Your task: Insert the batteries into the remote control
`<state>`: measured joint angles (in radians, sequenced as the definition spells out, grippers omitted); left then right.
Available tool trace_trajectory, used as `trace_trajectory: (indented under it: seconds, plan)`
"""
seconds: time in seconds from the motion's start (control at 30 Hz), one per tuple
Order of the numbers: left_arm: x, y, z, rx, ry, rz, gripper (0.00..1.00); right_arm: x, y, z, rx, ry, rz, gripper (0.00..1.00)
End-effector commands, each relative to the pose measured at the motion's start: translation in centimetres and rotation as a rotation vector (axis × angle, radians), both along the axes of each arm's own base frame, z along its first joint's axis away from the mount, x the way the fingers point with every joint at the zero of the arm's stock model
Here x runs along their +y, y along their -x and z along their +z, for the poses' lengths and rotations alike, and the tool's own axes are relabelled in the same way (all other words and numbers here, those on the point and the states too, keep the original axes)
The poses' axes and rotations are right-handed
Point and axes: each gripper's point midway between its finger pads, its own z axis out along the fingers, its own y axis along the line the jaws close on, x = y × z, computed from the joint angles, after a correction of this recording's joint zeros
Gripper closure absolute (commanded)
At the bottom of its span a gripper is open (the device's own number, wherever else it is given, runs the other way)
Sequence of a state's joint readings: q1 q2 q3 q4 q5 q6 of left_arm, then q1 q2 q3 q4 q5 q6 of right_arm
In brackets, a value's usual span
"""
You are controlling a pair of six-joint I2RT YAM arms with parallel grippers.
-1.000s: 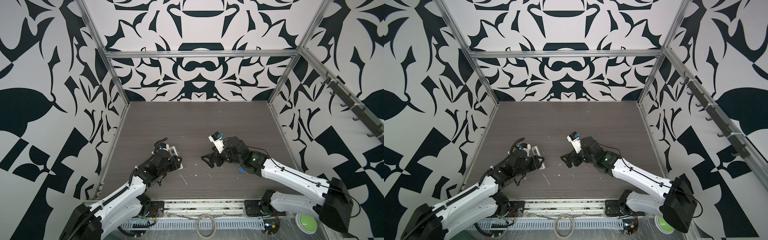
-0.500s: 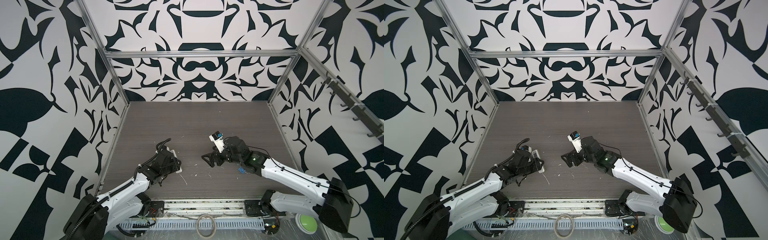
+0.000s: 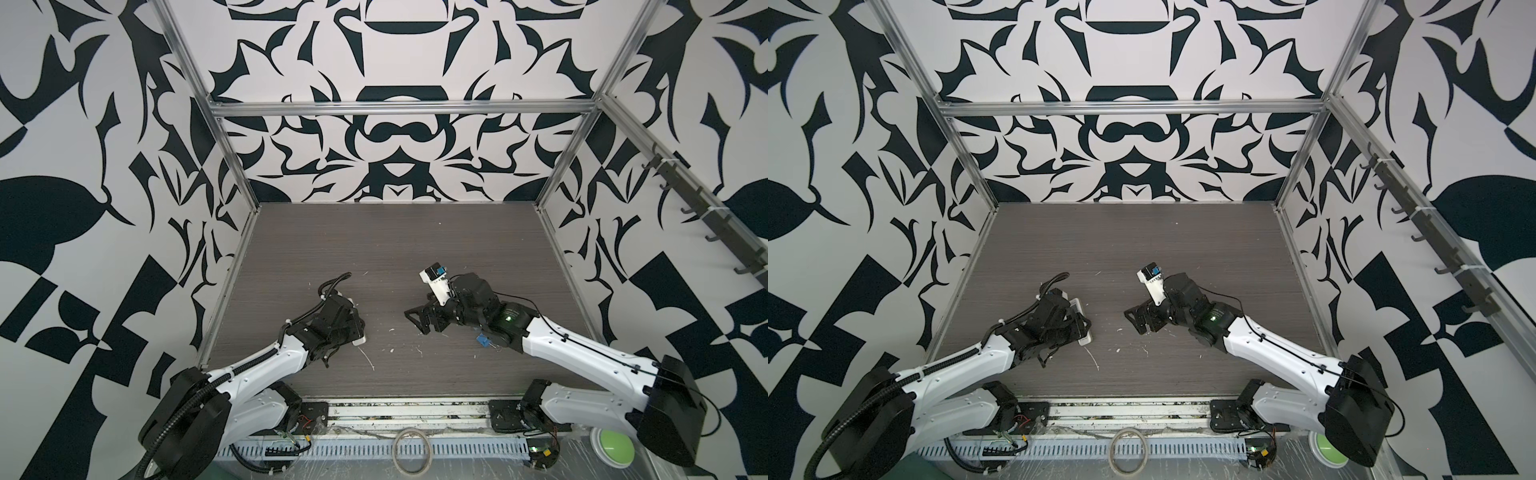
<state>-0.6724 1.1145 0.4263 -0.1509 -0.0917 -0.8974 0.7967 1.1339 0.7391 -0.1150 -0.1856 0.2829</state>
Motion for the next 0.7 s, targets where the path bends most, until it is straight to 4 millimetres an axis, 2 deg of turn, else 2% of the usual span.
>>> trace_trajectory:
  seconds: [0.0,0.3,0.63,0.67]
  plan:
    - [0.2,-0.1,-0.1,0.007,-0.033,0.019,1.00,-0.3,-0.4,0.3,-0.015,-0.010,-0.020,0.02]
    - [0.3,0.0,-0.8,0.034,-0.125,0.007,1.00,-0.4,-0.4,0.1,-0.011,-0.010,-0.024,0.02]
    - [-0.6,-0.2,-1.3,0.042,-0.143,-0.010,1.00,-0.5,-0.5,0.0,-0.010,-0.010,-0.029,0.03]
    - [-0.6,-0.1,-2.0,0.063,-0.166,-0.013,1.00,-0.5,-0.5,0.1,-0.011,-0.011,-0.028,0.02]
